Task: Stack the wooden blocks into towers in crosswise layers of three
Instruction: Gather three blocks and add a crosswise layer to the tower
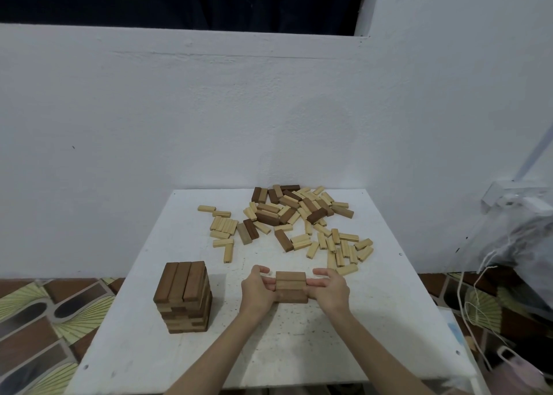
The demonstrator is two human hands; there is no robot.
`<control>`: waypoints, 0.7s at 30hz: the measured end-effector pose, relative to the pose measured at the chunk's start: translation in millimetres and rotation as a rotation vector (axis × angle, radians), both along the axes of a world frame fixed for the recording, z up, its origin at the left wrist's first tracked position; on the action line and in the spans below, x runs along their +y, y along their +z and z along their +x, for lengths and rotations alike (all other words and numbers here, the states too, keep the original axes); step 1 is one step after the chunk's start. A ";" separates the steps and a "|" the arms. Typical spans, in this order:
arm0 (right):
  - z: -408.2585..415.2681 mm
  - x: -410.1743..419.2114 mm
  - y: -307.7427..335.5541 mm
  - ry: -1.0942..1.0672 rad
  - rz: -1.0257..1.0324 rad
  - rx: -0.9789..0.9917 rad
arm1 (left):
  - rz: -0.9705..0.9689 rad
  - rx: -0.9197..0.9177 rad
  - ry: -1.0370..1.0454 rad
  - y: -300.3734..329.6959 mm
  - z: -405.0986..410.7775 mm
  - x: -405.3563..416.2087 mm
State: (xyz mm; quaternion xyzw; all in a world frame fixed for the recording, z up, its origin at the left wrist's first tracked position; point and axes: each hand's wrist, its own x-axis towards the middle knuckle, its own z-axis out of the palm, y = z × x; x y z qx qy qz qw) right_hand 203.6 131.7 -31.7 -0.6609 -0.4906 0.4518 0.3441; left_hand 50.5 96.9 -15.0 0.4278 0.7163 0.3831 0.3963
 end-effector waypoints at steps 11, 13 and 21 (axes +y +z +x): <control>1.6 1.8 3.8 0.016 -0.020 -0.006 | -0.080 -0.020 -0.053 3.9 -6.1 6.8; -0.3 0.6 2.1 0.022 -0.005 -0.027 | -0.082 -0.017 -0.058 3.6 -5.4 7.1; -1.3 -0.9 4.0 0.016 0.007 -0.036 | -0.069 0.002 -0.018 1.2 -3.8 5.7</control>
